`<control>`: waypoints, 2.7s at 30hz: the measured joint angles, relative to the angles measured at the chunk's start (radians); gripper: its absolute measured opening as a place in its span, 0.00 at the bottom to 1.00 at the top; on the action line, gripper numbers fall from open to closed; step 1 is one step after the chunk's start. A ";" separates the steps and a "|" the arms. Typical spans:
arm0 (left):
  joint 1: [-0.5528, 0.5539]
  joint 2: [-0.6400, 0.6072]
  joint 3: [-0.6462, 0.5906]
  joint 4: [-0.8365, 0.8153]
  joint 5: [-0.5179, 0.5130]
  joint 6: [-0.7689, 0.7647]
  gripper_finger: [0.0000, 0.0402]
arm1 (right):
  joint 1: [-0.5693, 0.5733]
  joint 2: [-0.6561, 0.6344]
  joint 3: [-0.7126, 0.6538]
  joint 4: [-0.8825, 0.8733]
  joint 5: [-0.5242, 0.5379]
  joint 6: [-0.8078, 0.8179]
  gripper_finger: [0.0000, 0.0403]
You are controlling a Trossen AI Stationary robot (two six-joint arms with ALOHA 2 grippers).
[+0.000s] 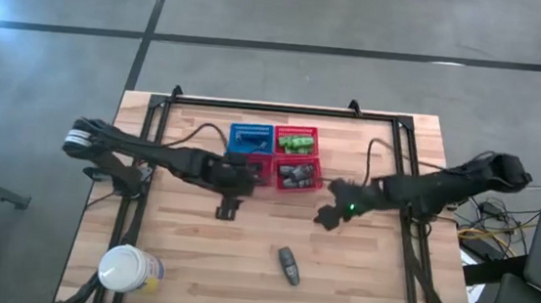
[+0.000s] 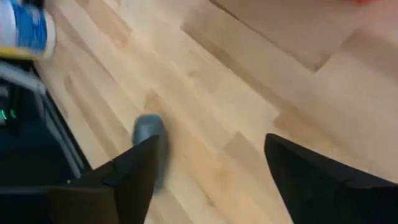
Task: Pick & Place Travel size toiletries
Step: Put the deodorant into the bottom right red bin
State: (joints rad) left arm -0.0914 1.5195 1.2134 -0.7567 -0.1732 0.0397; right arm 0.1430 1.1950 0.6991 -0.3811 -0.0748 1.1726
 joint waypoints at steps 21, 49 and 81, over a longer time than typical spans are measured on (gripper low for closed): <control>-0.025 -0.682 -0.434 0.135 0.002 -0.248 0.61 | 0.316 0.684 0.658 -0.395 0.254 0.412 0.82; 0.205 -1.138 -0.694 0.059 0.114 -0.306 0.61 | 0.310 0.910 0.833 -0.395 0.132 0.397 0.80; 1.405 -1.494 -0.736 0.072 0.120 -0.334 0.61 | 0.235 0.896 0.767 -0.358 0.003 0.253 0.50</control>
State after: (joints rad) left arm 1.3134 0.0254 0.4779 -0.6852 -0.0532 -0.2939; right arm 0.3780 2.0909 1.4664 -0.7395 -0.0717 1.4258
